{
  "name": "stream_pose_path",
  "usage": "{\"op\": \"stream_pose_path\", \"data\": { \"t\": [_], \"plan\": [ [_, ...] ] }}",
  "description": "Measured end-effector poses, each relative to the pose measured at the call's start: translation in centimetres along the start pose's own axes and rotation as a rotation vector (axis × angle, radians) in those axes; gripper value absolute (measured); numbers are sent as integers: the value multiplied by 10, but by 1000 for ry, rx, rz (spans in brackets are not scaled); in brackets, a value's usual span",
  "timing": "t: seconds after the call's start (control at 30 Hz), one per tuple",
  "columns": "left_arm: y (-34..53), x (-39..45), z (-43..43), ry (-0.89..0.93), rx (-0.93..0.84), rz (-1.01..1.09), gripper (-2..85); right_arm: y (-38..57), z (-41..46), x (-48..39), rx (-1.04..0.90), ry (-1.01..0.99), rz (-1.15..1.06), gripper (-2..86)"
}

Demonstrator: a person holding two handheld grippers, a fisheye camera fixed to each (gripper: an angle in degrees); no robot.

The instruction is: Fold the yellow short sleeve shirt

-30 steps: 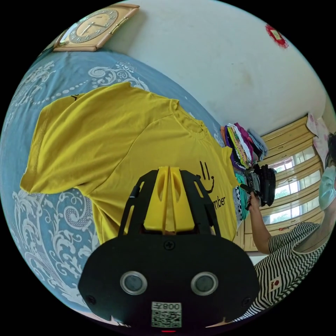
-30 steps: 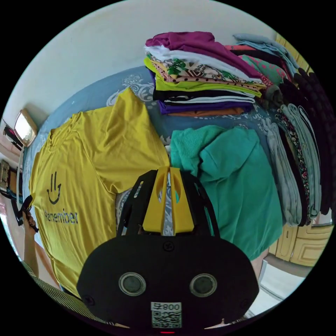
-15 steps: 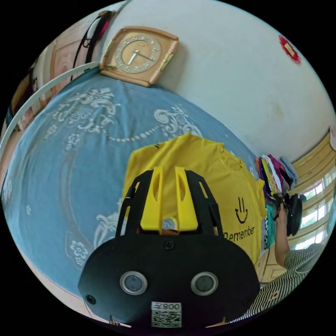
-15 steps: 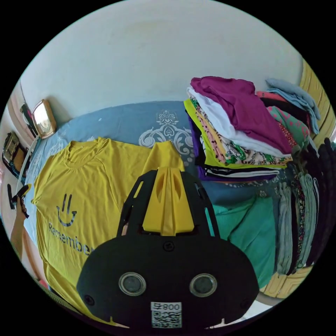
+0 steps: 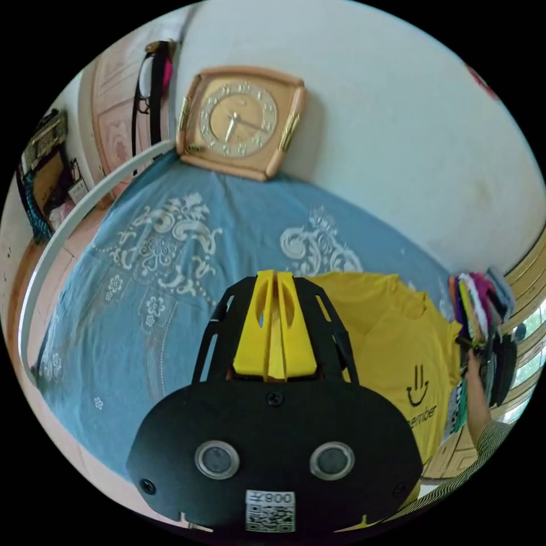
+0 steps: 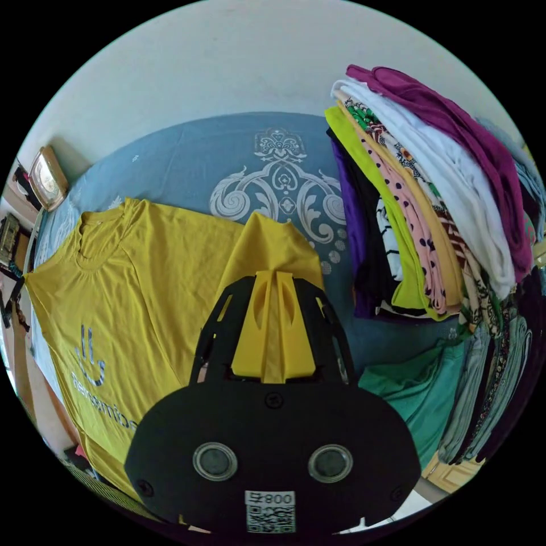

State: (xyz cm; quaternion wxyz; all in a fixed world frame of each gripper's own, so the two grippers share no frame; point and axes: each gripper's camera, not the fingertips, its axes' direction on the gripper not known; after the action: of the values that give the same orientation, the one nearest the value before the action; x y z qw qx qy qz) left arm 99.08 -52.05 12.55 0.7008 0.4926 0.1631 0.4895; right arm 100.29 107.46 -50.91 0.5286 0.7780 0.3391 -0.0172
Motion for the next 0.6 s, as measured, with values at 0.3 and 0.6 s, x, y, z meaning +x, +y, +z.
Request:
{"op": "stream_pose_path", "data": {
  "t": [0.3, 0.6],
  "plan": [
    [58, -70, 88, -15, -87, -126, 26, 12, -13, 19, 77, -26, 45, 15],
    [148, -21, 160, 437, -114, 118, 30, 100, -43, 55, 169, -142, 114, 46]
  ]
}}
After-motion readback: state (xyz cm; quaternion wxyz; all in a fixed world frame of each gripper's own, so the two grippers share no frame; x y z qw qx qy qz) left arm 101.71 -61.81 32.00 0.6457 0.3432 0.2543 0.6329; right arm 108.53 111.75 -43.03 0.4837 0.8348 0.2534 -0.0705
